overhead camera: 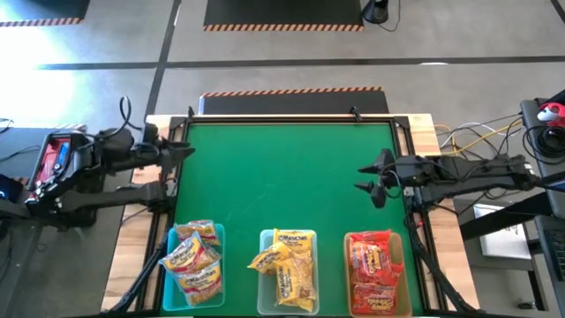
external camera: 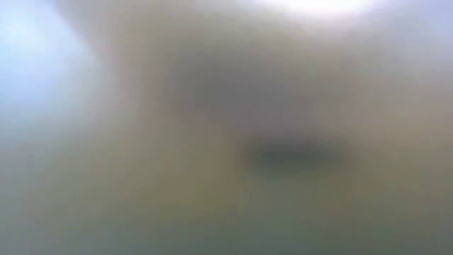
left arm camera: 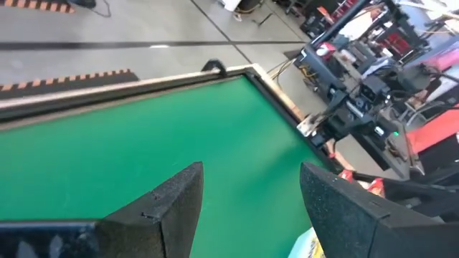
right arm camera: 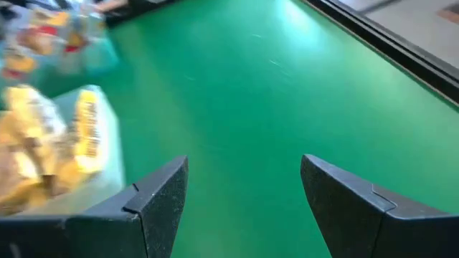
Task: Sort Maruchan noodles
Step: Return to Home Position
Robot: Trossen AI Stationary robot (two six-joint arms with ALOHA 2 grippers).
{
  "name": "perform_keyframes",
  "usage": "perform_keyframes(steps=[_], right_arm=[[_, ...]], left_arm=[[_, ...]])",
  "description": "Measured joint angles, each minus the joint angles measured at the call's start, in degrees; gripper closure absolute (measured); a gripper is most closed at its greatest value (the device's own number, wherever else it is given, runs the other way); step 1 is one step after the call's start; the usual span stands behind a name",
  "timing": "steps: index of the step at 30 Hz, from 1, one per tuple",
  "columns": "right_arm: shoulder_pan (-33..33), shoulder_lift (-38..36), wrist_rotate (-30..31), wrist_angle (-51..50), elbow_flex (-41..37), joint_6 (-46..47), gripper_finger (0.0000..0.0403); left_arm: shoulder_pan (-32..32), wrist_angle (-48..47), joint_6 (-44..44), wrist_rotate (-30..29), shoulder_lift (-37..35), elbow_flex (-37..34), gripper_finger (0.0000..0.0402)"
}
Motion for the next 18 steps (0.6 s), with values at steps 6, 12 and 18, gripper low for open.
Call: perform_keyframes(steps=[6, 12, 18], right_arm=[[-4.52, -3.85, -0.6, 0.89, -5.74, 3.55, 0.0145], [-5.2, -8.43, -0.38, 6.88, -11.82, 9.13, 0.0145], [-5.18, -11.5, -0.05, 23.15, -20.37, 10.6, 0.0145]], left_arm=[[0.0, 2.15, -3.01, -0.04, -7.68, -9.62, 0.0188], [0.0, 8.09, -3.52, -3.73, -17.19, -18.31, 0.0188], [0.0, 15.62, -4.27, -3.23, -24.38, -26.56, 0.0188]])
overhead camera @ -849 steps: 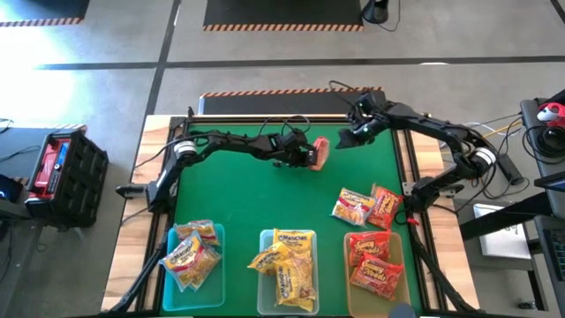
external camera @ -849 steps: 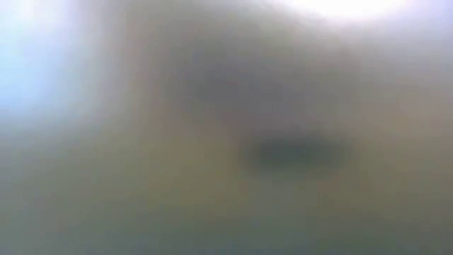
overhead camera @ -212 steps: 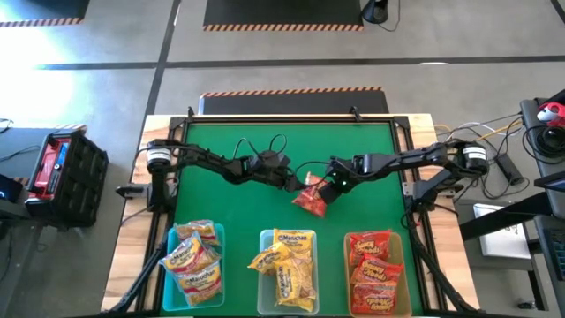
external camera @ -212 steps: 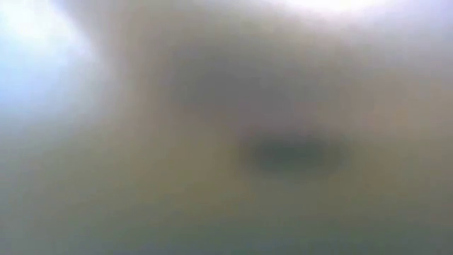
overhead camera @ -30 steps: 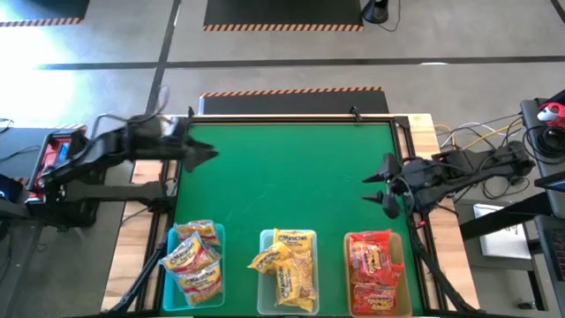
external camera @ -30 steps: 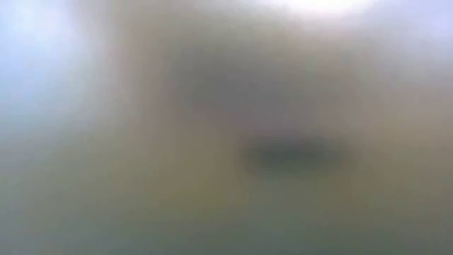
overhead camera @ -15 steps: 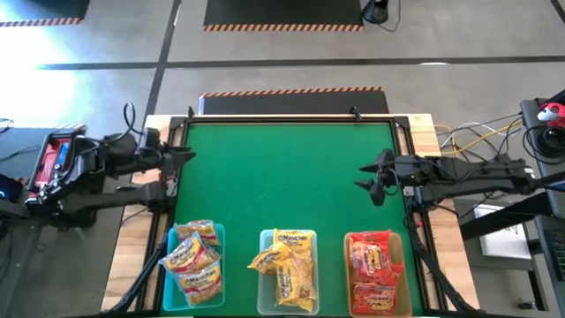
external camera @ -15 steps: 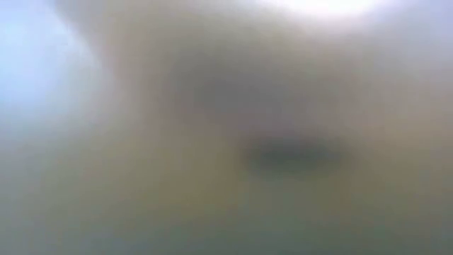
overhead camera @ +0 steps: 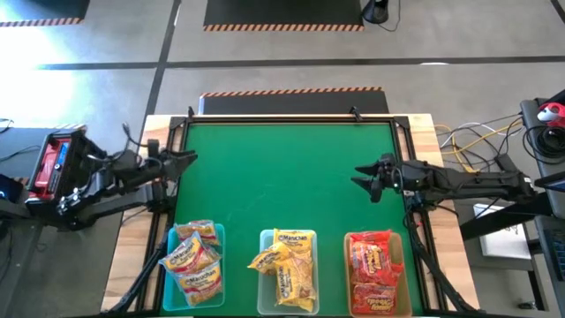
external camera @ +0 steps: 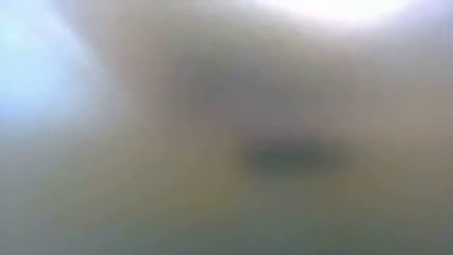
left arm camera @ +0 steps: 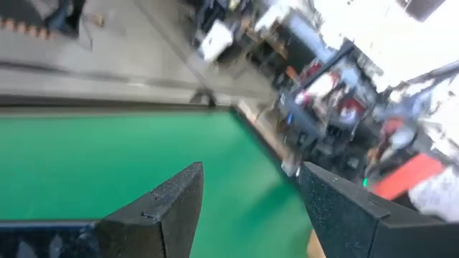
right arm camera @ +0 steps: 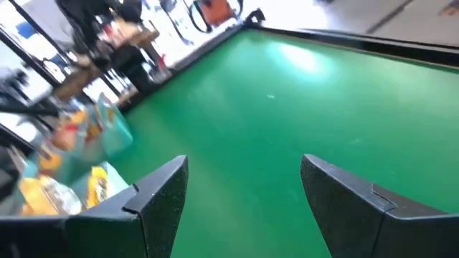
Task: Sort Maruchan noodles
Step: Return to Home Position
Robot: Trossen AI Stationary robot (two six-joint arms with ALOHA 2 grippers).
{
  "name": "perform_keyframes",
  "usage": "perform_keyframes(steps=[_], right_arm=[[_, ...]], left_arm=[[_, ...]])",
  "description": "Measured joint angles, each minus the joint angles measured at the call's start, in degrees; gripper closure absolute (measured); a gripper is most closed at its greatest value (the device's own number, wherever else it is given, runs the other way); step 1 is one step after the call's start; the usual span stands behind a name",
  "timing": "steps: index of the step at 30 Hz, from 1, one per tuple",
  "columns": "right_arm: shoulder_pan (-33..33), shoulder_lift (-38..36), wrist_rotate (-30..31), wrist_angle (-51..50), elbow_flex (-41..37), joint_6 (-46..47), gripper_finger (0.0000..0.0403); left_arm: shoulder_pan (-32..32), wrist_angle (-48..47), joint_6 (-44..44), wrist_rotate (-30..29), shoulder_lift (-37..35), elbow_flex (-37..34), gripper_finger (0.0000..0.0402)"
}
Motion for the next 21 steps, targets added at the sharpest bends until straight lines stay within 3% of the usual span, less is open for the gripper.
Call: perform_keyframes(steps=[2, 11, 21], right_arm=[[-0.06, -0.49, 0.04, 4.22, -2.49, 0.86, 0.0145], [-0.11, -0.87, 1.61, 11.35, -8.49, 3.51, 0.0145], [-0.11, -0.8, 4.93, 20.97, -14.04, 4.88, 0.0145]], left_arm=[[-0.02, 1.13, 0.4, 0.93, 0.85, -1.7, 0.0188], [0.0, 23.28, 1.72, 3.37, 1.78, -13.01, 0.0188], [0.0, 29.0, -0.69, 3.26, 1.45, -19.87, 0.0188]])
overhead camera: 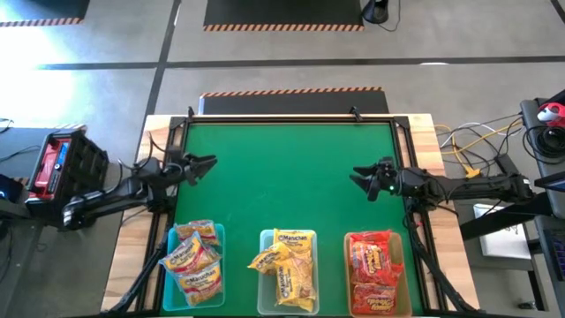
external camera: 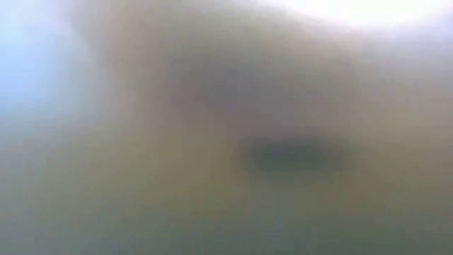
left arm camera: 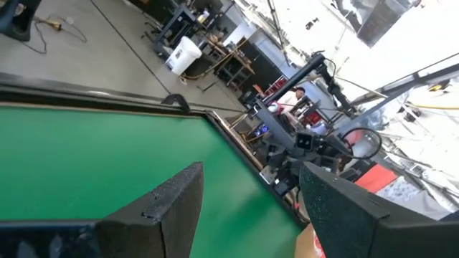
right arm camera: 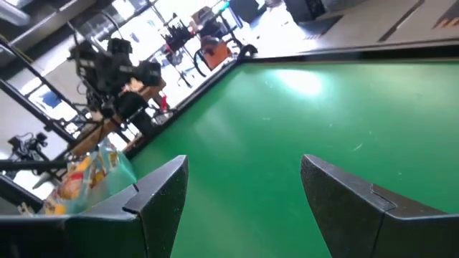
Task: Sort Maruchan noodles
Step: Return to Home Position
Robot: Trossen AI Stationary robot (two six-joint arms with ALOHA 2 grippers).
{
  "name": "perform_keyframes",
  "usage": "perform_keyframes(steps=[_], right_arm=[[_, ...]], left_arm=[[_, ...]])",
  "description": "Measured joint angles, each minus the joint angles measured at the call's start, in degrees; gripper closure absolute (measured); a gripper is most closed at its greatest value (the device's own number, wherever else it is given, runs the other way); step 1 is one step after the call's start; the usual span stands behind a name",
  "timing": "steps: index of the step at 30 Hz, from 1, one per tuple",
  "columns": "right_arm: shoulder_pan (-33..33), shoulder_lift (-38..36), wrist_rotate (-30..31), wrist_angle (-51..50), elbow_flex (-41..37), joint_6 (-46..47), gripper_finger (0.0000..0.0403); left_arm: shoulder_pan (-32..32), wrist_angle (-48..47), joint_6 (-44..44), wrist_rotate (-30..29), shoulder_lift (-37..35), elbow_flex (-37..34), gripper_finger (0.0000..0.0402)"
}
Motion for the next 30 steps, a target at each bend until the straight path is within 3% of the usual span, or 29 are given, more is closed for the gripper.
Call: perform_keyframes(steps=[8, 14, 30], right_arm=[[0.0, 0.15, 4.22, -0.76, -0.01, 0.96, 0.0145], [0.0, 0.41, 4.08, -3.99, -0.01, 3.24, 0.0145], [0.0, 0.5, 4.07, -5.26, -0.06, 3.41, 0.0145]], left_arm=[[0.0, 3.45, -0.17, 0.35, 0.09, -4.95, 0.0188], [0.0, 2.87, 4.01, 0.68, 1.03, -4.86, 0.0188], [0.0, 2.74, 4.12, 0.58, 2.64, -4.79, 0.0188]])
